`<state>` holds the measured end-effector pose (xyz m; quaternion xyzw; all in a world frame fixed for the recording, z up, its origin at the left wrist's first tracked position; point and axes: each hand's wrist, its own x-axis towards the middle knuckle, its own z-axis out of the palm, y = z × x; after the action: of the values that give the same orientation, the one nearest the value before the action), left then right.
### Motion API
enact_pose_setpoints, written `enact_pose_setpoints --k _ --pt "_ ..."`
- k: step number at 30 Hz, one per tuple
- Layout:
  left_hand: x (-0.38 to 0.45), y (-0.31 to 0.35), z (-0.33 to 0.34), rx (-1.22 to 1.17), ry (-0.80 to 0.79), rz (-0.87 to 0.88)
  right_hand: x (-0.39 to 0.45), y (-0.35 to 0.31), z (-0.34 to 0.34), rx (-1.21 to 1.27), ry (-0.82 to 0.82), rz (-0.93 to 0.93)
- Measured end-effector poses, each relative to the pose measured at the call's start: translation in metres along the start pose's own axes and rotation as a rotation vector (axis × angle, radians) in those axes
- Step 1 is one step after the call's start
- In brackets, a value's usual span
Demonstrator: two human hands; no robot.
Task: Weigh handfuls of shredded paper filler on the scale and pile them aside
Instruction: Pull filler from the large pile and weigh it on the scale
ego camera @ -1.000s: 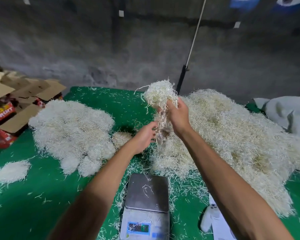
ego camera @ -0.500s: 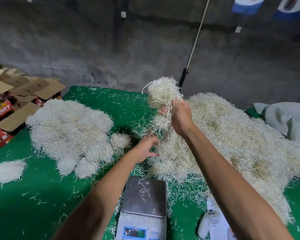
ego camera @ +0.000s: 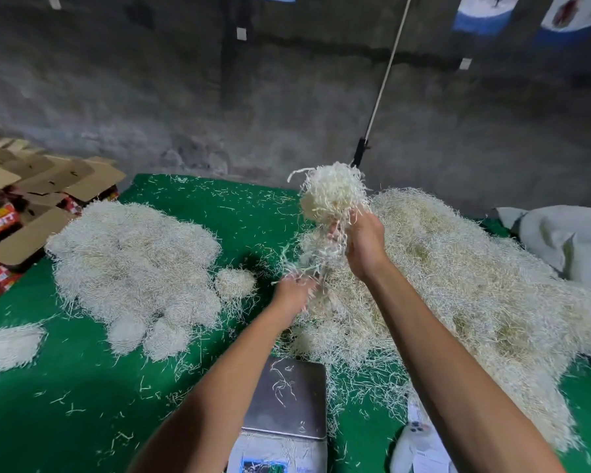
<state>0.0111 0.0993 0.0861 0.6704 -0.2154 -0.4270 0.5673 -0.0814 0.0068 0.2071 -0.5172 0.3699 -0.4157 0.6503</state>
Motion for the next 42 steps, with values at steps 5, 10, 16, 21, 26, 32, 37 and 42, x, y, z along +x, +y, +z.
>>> enact_pose_setpoints --k 5,10,16,21,26,32,37,42 --pt "-0.003 0.038 -0.044 -0.673 -0.081 -0.078 -0.012 0.044 -0.026 -0.054 -0.016 0.105" --pt "-0.027 0.081 -0.061 -0.582 -0.124 -0.036 -0.028 0.086 -0.03 -0.187 -0.013 0.267" --pt "-0.036 0.101 -0.046 -0.418 -0.168 0.067 -0.04 0.077 -0.003 0.024 -0.121 0.311" --pt "-0.022 0.05 -0.025 0.196 0.17 0.306 -0.049 0.073 0.01 0.367 -0.353 0.254" --pt "-0.025 0.008 -0.028 0.298 0.248 0.332 -0.061 0.091 0.011 -0.163 -0.267 0.221" --pt "-0.04 -0.044 -0.039 0.0 0.03 0.466 -0.061 0.123 -0.015 -0.085 -0.108 0.355" --pt "-0.04 -0.08 -0.05 -0.289 0.207 0.237 -0.073 0.14 -0.034 -0.144 -0.109 0.488" --pt "-0.046 -0.107 -0.049 -0.031 -0.002 0.057 -0.091 0.153 -0.043 -0.327 -0.201 0.501"
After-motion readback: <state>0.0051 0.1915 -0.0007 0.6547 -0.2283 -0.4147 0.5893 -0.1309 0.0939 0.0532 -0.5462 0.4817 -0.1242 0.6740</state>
